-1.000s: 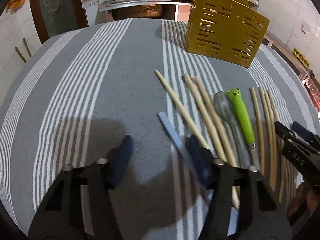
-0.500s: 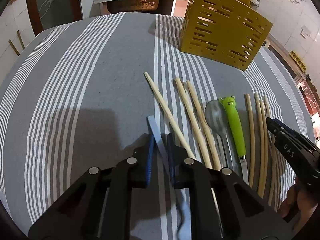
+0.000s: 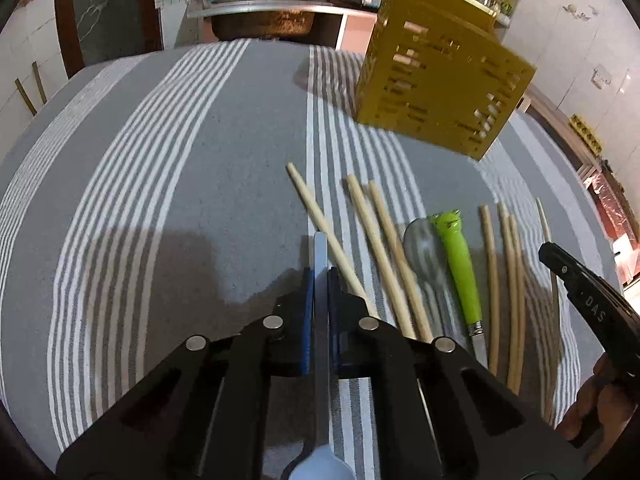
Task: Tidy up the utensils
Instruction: 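Lift the spatula with the left tool and carry it over the yellow holder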
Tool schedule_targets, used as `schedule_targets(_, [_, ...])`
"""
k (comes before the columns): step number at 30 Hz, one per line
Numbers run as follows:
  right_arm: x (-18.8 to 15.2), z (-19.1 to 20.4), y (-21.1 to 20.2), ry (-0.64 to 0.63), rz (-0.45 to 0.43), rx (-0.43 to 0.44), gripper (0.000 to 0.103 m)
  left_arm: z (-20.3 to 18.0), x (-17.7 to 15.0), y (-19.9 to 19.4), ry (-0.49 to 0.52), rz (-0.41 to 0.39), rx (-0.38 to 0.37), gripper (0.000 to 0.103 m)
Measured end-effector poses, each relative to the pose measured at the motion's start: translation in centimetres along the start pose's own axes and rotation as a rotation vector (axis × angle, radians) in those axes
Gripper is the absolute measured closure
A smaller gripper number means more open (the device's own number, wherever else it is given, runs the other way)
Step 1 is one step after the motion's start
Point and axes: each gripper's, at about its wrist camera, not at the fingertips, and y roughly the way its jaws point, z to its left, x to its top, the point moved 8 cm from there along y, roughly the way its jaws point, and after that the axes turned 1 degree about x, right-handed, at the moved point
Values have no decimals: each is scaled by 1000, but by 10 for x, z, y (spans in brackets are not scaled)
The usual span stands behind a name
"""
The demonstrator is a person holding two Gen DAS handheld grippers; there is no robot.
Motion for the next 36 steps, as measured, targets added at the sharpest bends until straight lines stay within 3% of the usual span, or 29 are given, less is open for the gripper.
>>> schedule_targets(18, [17,4,-96,20,-313,120,97,5,12,-103,50,-335,-40,98])
schedule_targets(28, [17,12,-135,-17,-434,146,97,11,3,-117,50,-394,-12,97])
schedule_targets(36, [25,11,-144,-17,-465,149,97,13,6,-126,53,-435,-9,98])
